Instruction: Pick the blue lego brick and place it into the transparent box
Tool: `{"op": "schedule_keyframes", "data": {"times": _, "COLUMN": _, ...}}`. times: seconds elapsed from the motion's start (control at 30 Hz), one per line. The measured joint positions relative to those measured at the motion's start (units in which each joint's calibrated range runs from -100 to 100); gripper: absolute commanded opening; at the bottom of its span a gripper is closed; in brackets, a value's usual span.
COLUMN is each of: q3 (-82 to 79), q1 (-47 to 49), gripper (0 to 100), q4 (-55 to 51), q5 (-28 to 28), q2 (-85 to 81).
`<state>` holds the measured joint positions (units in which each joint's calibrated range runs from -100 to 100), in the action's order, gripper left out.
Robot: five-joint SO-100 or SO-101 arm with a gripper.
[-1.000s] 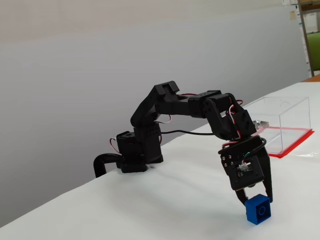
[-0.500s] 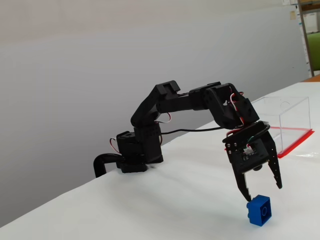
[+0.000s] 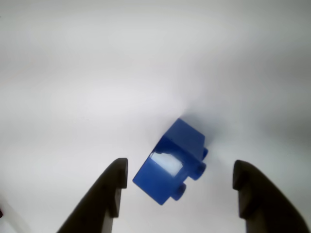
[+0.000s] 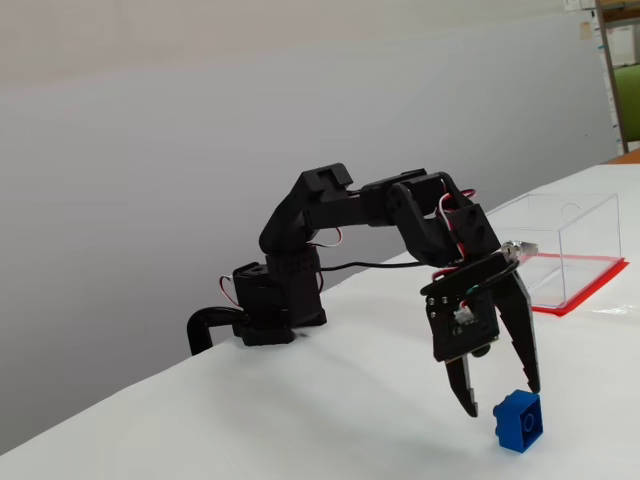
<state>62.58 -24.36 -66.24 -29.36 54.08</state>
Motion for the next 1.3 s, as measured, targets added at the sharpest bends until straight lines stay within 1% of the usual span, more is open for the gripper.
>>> {"op": "schedule_keyframes", "data": {"times": 0.17, "q3": 0.0, "q1": -1.7, "gripper": 24, "q4": 0.0, "q5": 0.0, "q2": 0.3}}
{"op": "schedule_keyframes", "data": {"times": 0.47, "q3": 0.0, "q1": -1.8, "gripper": 24, "q4": 0.0, "q5": -1.2, "q2": 3.5}}
{"op": "schedule_keyframes", "data": {"times": 1.3, "q3": 0.4, "q1": 4.8, "gripper": 24, "q4": 0.0, "q5": -2.9, "q2": 3.5}}
